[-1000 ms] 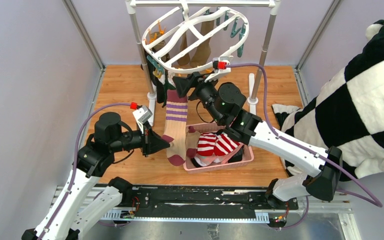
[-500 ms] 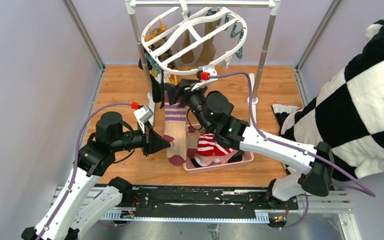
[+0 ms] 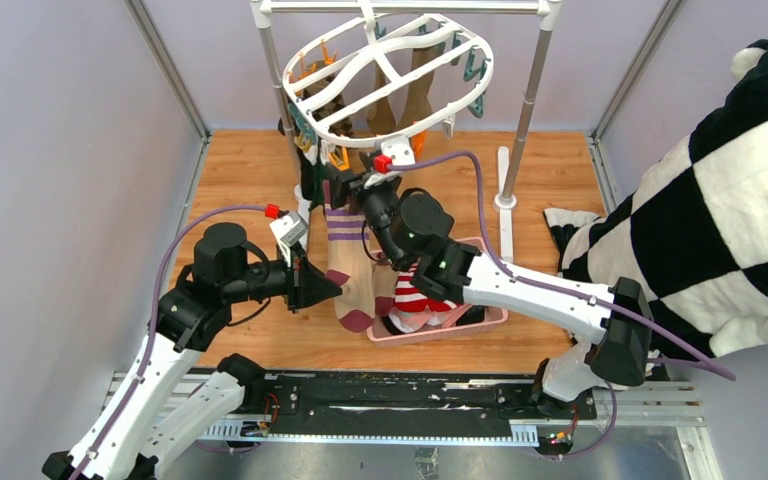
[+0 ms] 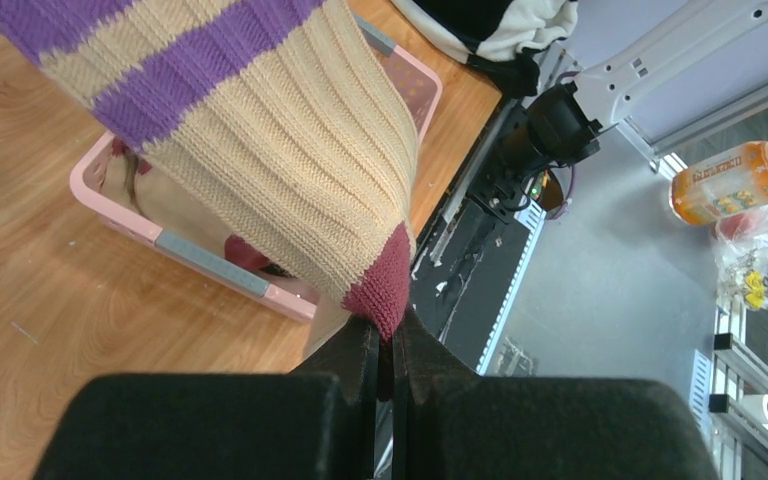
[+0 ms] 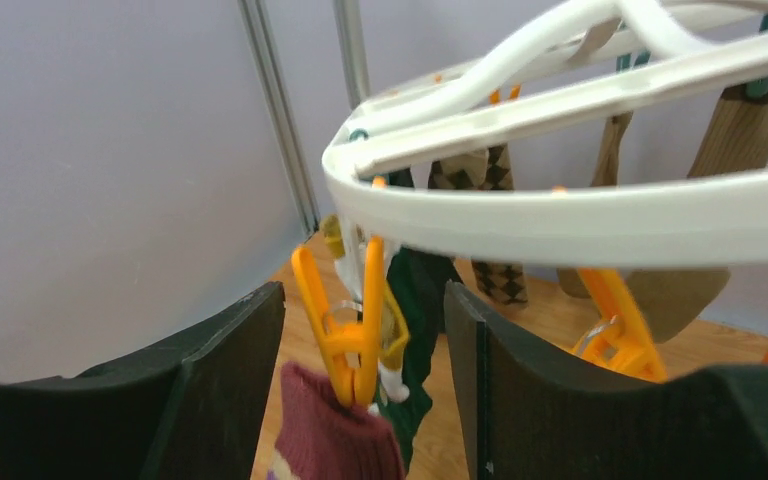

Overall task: Remove the socks clipped to the hanger
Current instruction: Remove the sock from the hanger.

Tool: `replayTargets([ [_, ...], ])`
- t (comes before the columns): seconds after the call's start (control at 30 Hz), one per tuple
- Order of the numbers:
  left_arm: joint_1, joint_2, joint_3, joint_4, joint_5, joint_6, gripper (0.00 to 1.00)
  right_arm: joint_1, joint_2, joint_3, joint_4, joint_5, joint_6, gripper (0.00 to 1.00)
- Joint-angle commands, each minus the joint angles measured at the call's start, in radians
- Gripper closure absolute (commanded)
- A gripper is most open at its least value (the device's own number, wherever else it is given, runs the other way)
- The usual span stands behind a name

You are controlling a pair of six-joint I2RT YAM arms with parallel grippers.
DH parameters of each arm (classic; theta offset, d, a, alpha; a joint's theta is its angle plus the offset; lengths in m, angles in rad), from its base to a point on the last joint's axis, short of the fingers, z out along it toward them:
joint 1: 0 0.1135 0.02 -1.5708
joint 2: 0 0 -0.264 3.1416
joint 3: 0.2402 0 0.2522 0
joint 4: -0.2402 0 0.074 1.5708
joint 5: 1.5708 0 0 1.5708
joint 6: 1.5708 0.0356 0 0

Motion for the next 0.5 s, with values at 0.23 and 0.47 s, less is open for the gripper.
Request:
replayTargets([
  [0.23,-0.013,0.001,0.024,-0.001,-0.007,0.021,1.0,0.094,-0.221,-0.425,0.406,0.007,-0.016,0.3],
  [0.47,-0.018,0.007,0.031,-0.001,-0.013,0.023,1.0,0.199,-0.208,-0.415,0.483,0.116,-0.152,0.28],
])
